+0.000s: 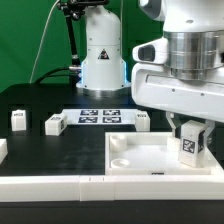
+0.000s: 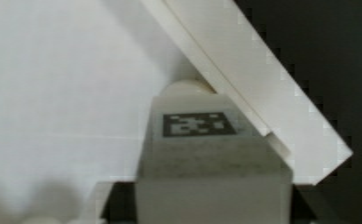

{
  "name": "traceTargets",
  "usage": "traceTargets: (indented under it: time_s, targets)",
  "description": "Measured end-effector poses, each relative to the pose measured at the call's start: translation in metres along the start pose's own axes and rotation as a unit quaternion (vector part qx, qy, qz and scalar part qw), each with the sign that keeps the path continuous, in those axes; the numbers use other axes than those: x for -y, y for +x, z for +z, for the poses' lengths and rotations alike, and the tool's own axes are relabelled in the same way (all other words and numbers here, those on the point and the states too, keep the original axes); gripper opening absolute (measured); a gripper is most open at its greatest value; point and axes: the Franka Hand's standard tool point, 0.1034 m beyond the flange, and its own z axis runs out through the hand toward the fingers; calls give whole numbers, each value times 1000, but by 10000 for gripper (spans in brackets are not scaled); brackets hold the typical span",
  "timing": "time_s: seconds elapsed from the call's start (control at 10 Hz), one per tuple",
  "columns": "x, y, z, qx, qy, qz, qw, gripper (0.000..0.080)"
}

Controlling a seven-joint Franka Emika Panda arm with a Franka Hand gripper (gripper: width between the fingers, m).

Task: Assemble one leg

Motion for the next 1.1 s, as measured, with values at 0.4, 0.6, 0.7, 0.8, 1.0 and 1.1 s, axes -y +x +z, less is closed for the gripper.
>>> traceTargets:
  time_s: [0.4,0.6,0.7,0.8,1.0,1.1]
  targets:
    - [0,0,0,6,3,76,997,483]
    - [0,-1,0,6,3,60,998,615]
    - [1,-2,1,5,3,26,1000,615]
    - [3,-5,1,5,2,-35,999,639]
    - [7,-11,0,3,1,-140,990,647]
    - [7,-11,0,3,2,-193,981,649]
